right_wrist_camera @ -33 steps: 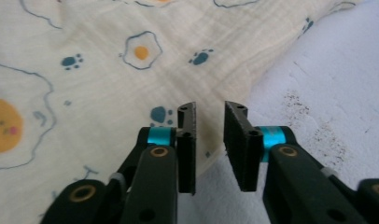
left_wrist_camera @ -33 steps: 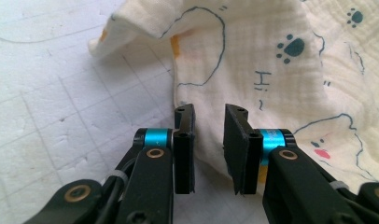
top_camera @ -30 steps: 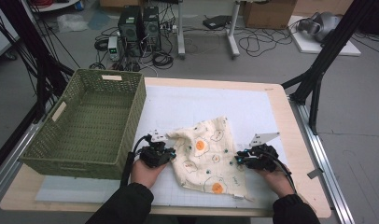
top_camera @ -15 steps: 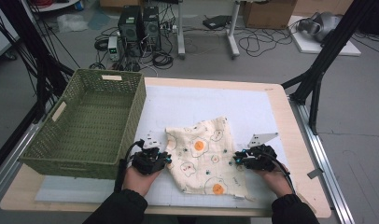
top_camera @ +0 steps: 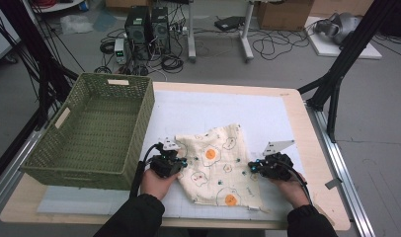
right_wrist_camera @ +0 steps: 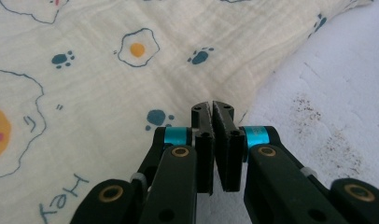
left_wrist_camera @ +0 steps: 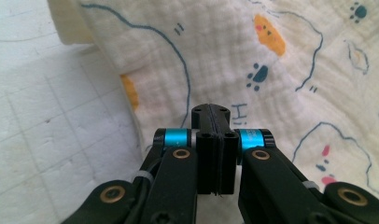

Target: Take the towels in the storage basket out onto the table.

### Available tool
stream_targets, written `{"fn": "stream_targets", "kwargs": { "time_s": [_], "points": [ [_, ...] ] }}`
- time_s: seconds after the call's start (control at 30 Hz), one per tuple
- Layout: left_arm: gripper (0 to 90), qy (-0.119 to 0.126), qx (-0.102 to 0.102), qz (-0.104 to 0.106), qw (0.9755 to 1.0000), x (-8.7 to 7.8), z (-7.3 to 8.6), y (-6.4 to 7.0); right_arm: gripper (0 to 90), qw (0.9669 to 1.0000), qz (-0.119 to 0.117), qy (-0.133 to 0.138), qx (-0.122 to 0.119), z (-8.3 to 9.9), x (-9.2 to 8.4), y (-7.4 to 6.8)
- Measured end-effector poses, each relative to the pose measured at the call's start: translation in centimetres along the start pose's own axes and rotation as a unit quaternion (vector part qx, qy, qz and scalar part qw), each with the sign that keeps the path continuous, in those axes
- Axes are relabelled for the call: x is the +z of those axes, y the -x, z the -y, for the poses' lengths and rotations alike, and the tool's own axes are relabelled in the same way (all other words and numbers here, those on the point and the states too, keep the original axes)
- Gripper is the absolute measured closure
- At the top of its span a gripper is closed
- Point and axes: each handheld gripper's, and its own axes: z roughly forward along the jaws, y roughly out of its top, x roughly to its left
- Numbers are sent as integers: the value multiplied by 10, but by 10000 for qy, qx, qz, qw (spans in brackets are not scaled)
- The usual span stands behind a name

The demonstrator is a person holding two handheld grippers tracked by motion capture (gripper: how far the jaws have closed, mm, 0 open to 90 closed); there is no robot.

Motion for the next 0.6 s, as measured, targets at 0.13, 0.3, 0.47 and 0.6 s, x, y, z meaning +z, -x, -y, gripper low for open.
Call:
{"fn": "stream_targets", "kwargs": {
  "time_s": [0.13,0.3,0.47,0.6],
  "points": [
    [894,-82,31,-52,9999,-7,3,-2,875,10000,-31,4,-23,1,-4,-3],
    [893,23,-81,-9,10000,-14,6,-5,866,9999,-16,69,-101,2,-14,-7],
    [842,227,-193,44,9995,-10,-4,-5,768,9997,146,217,-3,-5,-16,0],
    [877,234,-67,40,9997,-3,-13,-3,740,9996,227,142,-9,-14,-7,9]
  ]
}}
